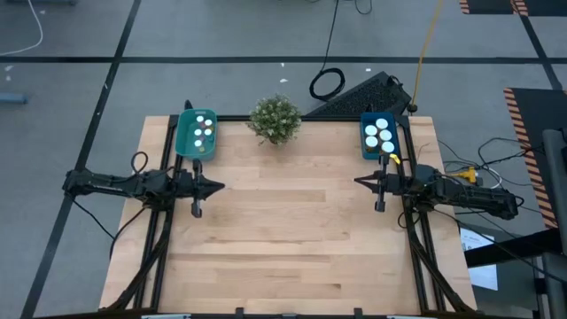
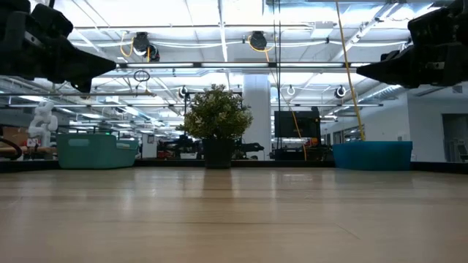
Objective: Pick and place medicine bottles into bin by pill shape (circle, oval)
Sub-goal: Return to Home Position
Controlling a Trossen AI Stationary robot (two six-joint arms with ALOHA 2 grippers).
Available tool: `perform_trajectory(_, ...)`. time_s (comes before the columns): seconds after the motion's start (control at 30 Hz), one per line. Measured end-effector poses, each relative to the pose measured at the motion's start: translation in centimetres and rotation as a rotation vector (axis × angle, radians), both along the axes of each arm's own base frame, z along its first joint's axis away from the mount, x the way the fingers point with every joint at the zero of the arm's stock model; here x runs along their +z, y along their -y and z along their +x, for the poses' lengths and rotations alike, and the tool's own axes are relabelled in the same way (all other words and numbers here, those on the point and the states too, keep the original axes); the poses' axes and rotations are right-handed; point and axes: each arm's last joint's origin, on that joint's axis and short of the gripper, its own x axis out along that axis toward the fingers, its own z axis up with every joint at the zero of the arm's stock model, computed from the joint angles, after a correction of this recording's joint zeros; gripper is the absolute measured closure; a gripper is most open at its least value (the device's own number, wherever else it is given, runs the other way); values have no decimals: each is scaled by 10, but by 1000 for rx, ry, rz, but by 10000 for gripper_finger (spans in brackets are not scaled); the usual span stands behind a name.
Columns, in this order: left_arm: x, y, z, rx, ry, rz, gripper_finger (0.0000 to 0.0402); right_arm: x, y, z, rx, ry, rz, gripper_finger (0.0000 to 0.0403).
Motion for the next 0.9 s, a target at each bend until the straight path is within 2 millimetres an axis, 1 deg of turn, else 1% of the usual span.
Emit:
perform_trajectory(0.13, 3, -1, 0, 32, 34, -2, 384, 0, 0, 0, 1, 6, 22, 403)
perform_trajectory(0.23, 3, 0, -1, 19, 32, 7, 397, 1, 0, 0, 8, 8, 32, 403)
perform_trajectory(0.4, 7, 1, -4, 6, 71, 58, 399, 1, -1, 0, 34, 14, 23, 403)
perform_trajectory(0.53, 9, 1, -7, -18, 108, 66, 399, 1, -1, 0, 34, 14, 10, 403)
perform_trajectory(0.73, 8, 1, -8, -28, 93, 89, 400, -1, -1, 0, 36, -6, 32, 403)
perform_trajectory(0.9, 8, 1, -8, -29, 92, 100, 400, -1, -1, 0, 34, 1, 6, 403)
